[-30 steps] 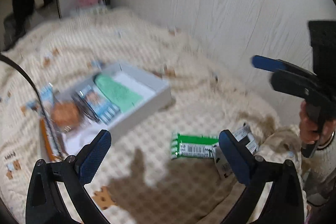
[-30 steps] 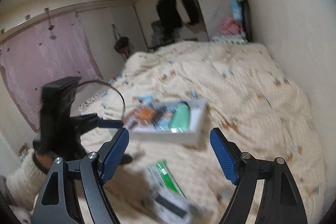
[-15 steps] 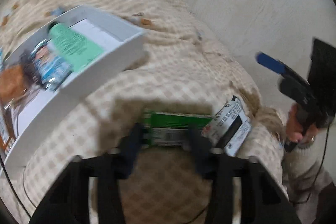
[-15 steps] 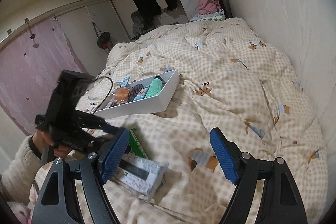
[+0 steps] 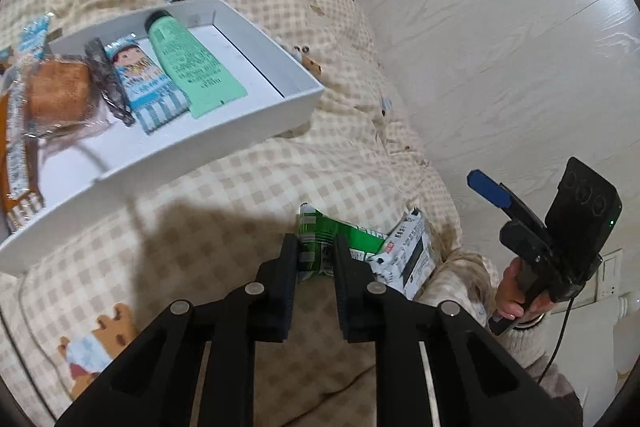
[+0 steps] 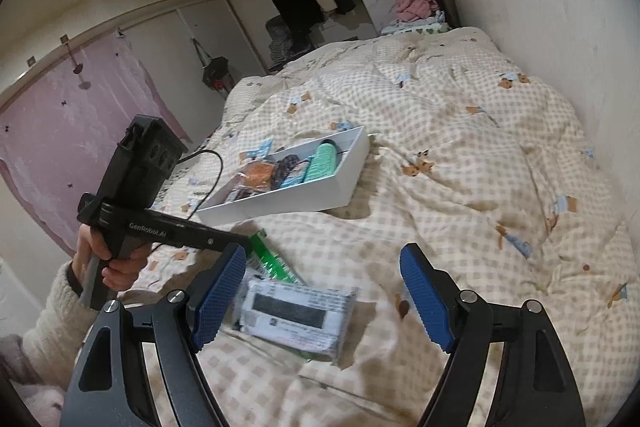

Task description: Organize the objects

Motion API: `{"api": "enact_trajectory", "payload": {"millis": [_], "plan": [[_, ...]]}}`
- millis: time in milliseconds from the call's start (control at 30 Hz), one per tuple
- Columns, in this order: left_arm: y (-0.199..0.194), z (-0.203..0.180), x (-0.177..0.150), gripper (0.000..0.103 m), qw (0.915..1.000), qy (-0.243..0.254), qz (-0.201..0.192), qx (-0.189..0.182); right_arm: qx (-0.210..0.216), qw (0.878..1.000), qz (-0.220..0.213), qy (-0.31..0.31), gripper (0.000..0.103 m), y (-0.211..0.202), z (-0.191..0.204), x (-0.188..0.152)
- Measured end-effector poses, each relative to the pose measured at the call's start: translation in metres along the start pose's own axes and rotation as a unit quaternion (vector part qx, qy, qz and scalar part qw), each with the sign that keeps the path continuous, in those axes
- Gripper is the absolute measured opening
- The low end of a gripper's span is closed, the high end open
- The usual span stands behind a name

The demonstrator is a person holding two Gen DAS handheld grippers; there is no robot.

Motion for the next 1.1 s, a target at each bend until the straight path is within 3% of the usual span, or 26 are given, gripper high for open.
{"api": "enact_trajectory", "payload": {"millis": [133, 267, 400, 567, 633, 667, 700, 800, 867, 1033, 1067, 1100], "plan": [[-0.017, 0.008, 0.006, 0.018, 0.9994, -0.01, -0.029, 0.018, -0.002, 1.0, -0.001, 0.0, 0.081, -0.001, 0.001, 0.001], [-0.047, 0.026, 0.017, 0.018, 0.9941, -0.025, -0.091, 0.053, 0.005, 1.0, 0.004, 0.01, 0.081, 0.001, -0.002, -0.001], [-0.063, 0.034, 0.018, 0.018, 0.9919, -0.033, -0.108, 0.058, 0.002, 1.0, 0.007, 0.014, 0.081, 0.002, -0.005, -0.002], [-0.086, 0.038, 0.02, 0.019, 0.9841, -0.022, -0.13, 0.119, 0.005, 1.0, 0.006, 0.012, 0.081, 0.0, -0.004, -0.002], [-0.087, 0.035, 0.018, 0.027, 0.9821, 0.014, -0.116, 0.148, 0.001, 1.0, 0.006, 0.008, 0.081, 0.0, -0.004, -0.002], [-0.082, 0.029, 0.014, 0.032, 0.9792, 0.062, -0.094, 0.169, 0.001, 1.0, 0.006, 0.006, 0.081, 0.0, -0.004, -0.002], [-0.08, 0.025, 0.009, 0.034, 0.9742, 0.097, -0.083, 0.186, 0.002, 1.0, 0.007, 0.005, 0.081, 0.0, -0.003, -0.003], [-0.071, 0.011, -0.008, 0.054, 0.9427, 0.228, -0.07, 0.234, 0.004, 1.0, 0.009, 0.008, 0.081, 0.002, -0.005, -0.003], [-0.067, 0.006, -0.015, 0.076, 0.9314, 0.27, -0.071, 0.233, 0.004, 1.0, 0.012, 0.01, 0.081, 0.004, -0.005, -0.004], [-0.051, 0.002, -0.028, 0.083, 0.9091, 0.332, -0.031, 0.25, 0.002, 1.0, 0.012, 0.002, 0.081, 0.003, -0.004, -0.005], [-0.047, 0.002, -0.03, 0.086, 0.9025, 0.341, -0.015, 0.263, 0.002, 1.0, 0.012, 0.002, 0.081, 0.002, -0.004, -0.005], [-0.039, 0.006, -0.032, 0.086, 0.8875, 0.36, 0.008, 0.288, 0.005, 1.0, 0.013, 0.003, 0.081, 0.002, -0.004, -0.005]]}}
Point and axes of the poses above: each gripper's, at about its wrist camera, not at the fingertips, and y roughly the way its jaws point, z to its left, x to its top, the point moved 8 cm from there along y, roughly the way its jaws point, and after that the axes turned 13 degrees about -x, right-handed, at the moved point
